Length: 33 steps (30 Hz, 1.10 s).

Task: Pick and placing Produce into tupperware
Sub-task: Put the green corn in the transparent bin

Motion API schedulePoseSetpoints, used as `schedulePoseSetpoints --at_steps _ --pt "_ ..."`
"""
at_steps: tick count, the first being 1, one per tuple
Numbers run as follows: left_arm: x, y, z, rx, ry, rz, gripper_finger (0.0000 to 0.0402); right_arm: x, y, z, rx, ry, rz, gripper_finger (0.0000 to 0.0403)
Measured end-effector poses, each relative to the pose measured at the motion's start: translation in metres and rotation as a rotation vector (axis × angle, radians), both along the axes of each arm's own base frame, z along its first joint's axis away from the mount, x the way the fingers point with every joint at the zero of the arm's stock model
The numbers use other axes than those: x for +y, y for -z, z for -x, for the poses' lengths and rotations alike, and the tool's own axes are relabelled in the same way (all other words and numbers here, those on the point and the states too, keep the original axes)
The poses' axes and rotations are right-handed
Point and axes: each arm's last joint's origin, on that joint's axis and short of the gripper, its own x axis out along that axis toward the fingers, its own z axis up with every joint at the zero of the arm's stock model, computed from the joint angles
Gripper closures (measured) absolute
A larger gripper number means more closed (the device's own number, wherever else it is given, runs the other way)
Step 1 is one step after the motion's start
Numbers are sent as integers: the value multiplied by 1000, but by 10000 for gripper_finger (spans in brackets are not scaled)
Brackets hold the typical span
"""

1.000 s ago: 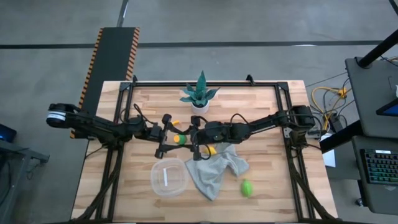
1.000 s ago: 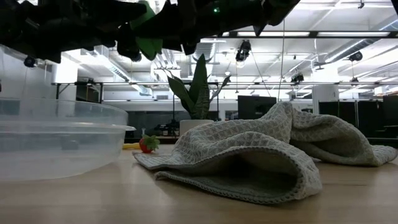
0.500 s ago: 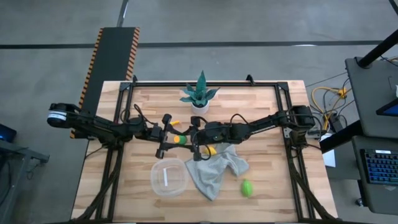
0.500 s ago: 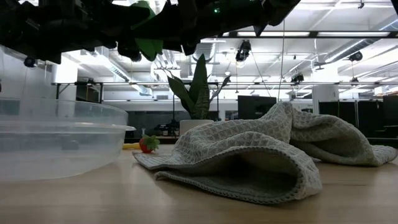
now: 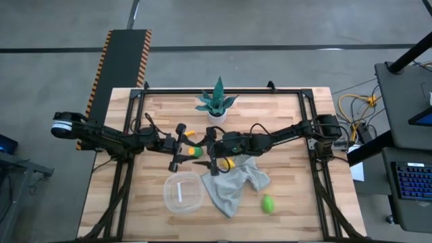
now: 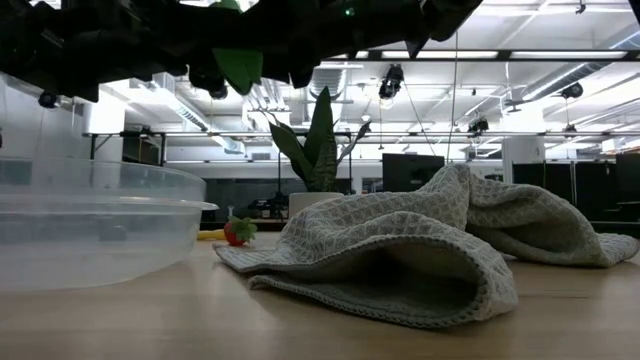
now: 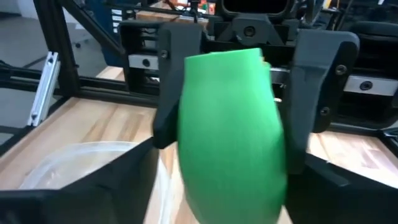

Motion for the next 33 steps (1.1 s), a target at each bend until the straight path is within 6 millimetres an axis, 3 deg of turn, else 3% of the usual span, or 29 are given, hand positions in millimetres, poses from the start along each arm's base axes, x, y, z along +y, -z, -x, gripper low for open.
schedulePoseSetpoints --at_steps 7,15,25,33 --pt "0 0 0 7 -5 8 231 -1 2 2 40 10 56 41" --pt "0 -13 7 -58 6 9 231 -4 -4 11 125 7 102 40" --pt "-14 -25 26 -23 93 34 231 -8 -8 35 364 37 43 40" --pt "-38 -29 41 201 11 99 231 -8 -14 44 409 36 47 39"
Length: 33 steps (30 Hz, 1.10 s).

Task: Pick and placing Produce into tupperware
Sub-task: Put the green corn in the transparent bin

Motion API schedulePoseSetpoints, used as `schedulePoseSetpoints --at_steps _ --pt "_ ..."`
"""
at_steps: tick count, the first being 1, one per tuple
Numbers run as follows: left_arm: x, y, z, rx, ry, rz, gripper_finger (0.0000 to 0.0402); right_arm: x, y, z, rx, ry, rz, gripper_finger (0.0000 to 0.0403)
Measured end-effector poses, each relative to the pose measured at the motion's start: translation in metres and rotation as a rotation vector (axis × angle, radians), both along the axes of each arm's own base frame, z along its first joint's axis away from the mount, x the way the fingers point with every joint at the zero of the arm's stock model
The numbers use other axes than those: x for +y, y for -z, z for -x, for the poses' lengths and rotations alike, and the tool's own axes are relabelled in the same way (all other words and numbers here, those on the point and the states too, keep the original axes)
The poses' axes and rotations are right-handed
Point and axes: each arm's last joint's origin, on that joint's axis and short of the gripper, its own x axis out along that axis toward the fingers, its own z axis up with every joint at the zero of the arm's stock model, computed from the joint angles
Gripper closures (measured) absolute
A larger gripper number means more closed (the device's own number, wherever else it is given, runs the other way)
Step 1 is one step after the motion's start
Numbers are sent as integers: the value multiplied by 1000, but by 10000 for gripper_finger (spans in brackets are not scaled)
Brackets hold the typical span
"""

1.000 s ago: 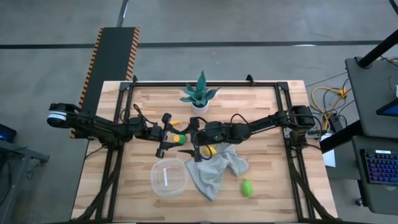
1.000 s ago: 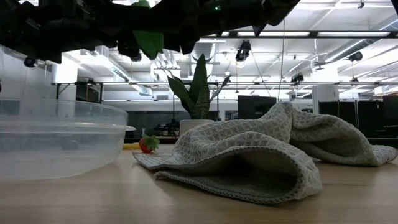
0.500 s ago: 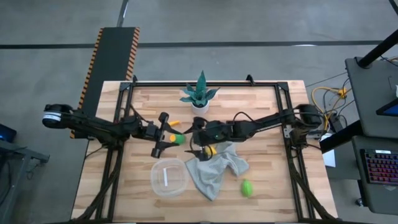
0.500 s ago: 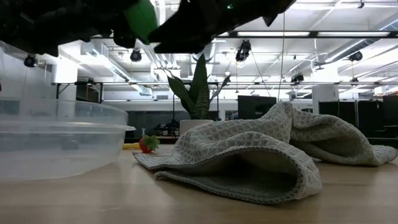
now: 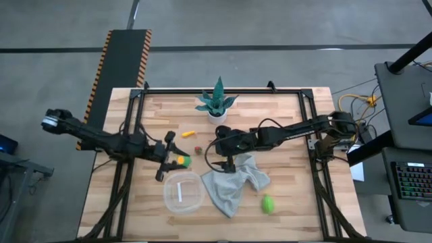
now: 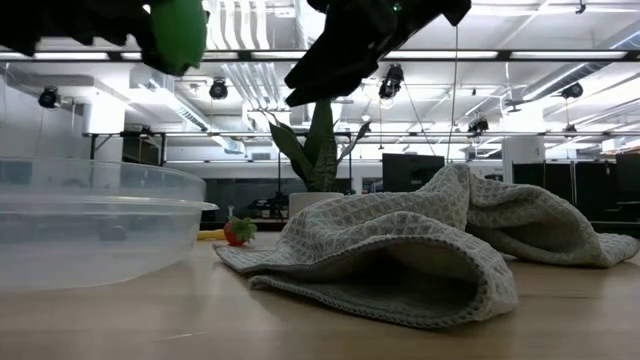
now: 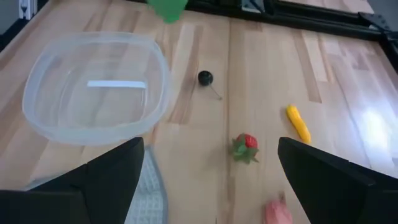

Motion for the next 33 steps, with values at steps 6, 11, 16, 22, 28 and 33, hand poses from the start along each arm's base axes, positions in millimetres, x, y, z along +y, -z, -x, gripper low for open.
schedulePoseSetpoints --at_steps 6,11,16,22,28,33 --pt "-33 -11 -1 108 35 -3 231 0 0 0 -5 -3 5 39" --pt "-53 -16 -4 267 -16 27 231 0 -4 -2 -21 -3 3 39" --pt "-66 -3 -12 504 -85 93 231 0 -4 -2 -20 -6 6 39" --pt "-79 11 -26 639 -91 127 231 0 -3 -1 -18 -13 17 39" --pt "-87 26 -34 864 -136 155 231 -1 -3 -1 -17 -20 29 39" --pt "-91 39 -38 974 -171 161 231 -3 -3 -1 -18 -23 40 39"
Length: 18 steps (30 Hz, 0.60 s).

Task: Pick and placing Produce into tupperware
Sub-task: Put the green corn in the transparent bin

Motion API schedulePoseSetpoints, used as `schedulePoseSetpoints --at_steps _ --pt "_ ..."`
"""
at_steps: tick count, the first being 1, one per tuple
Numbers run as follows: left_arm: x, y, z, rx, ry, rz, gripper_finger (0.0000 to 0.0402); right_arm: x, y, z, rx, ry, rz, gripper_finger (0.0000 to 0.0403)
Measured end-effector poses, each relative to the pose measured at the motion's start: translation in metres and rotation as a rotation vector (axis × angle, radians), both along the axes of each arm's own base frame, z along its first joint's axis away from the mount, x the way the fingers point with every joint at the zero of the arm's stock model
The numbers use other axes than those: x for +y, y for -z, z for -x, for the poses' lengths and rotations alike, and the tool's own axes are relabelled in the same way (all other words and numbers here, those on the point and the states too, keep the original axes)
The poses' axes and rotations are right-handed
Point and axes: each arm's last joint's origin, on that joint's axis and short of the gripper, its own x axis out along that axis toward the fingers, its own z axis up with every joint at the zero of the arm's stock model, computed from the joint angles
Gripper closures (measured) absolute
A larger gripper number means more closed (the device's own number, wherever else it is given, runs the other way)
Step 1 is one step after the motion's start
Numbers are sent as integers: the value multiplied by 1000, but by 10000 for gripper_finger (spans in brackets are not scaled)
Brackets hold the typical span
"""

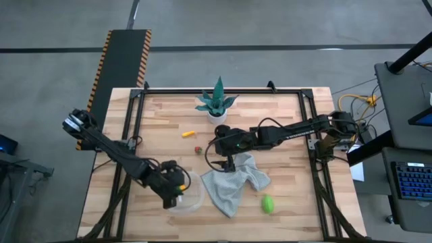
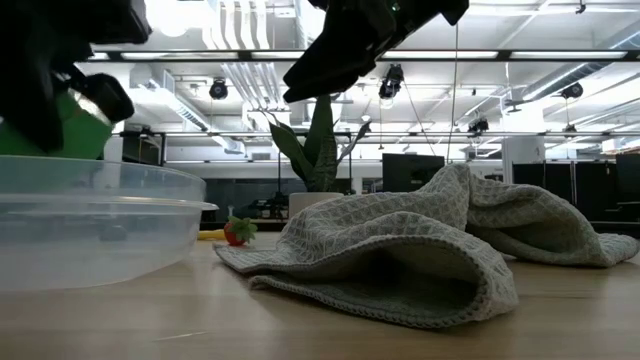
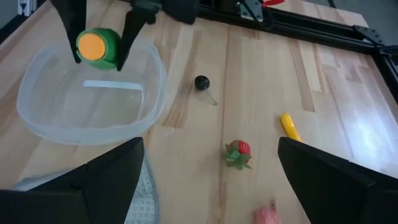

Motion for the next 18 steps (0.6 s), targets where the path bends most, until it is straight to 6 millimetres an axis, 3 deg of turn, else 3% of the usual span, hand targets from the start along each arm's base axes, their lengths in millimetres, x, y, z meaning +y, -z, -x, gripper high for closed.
schedulePoseSetpoints --at_steps 12,18 --pt "-4 21 -7 118 4 -7 231 0 0 0 0 -2 3 39" --pt "-2 22 -8 124 -3 -10 231 0 0 0 1 -2 3 39"
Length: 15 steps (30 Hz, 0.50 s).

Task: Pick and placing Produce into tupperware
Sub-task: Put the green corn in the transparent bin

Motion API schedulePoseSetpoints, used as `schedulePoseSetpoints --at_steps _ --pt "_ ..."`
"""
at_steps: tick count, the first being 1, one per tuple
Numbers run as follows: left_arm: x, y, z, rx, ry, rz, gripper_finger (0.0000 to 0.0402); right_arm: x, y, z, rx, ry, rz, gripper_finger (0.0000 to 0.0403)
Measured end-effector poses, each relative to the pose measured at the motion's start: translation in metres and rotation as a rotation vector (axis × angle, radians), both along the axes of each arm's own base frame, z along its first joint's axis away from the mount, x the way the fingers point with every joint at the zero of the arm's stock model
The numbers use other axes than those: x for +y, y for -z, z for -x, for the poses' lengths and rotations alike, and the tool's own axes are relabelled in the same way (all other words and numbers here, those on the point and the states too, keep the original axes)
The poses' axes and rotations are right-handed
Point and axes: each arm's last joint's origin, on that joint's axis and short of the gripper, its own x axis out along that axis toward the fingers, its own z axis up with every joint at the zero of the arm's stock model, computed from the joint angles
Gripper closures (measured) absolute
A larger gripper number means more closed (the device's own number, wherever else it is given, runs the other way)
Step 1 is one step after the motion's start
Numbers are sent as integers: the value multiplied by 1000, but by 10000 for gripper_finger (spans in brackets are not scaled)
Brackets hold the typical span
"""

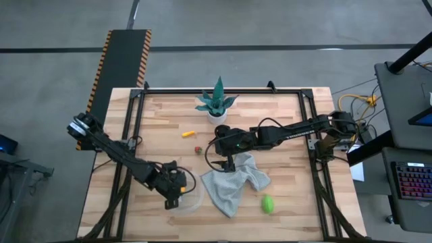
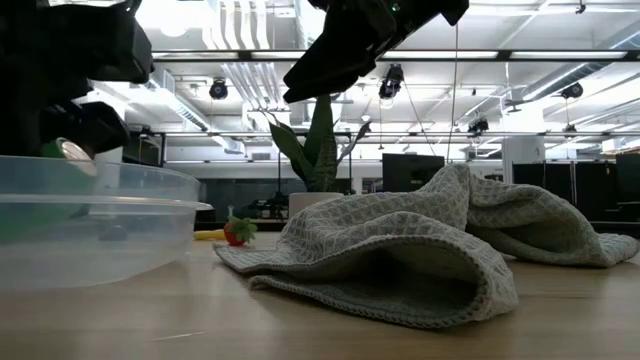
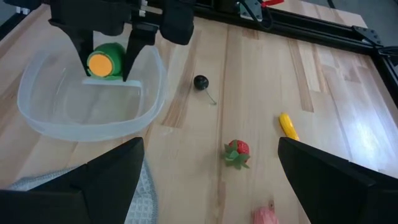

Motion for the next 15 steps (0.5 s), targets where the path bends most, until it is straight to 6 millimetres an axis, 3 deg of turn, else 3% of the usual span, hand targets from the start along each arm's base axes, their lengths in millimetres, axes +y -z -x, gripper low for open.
schedulePoseSetpoints --at_steps 7,15 --pt "3 -4 0 -34 -24 -25 170 0 0 0 2 0 0 39" --pt "3 -6 0 -43 -21 -18 193 0 1 0 11 -1 2 39"
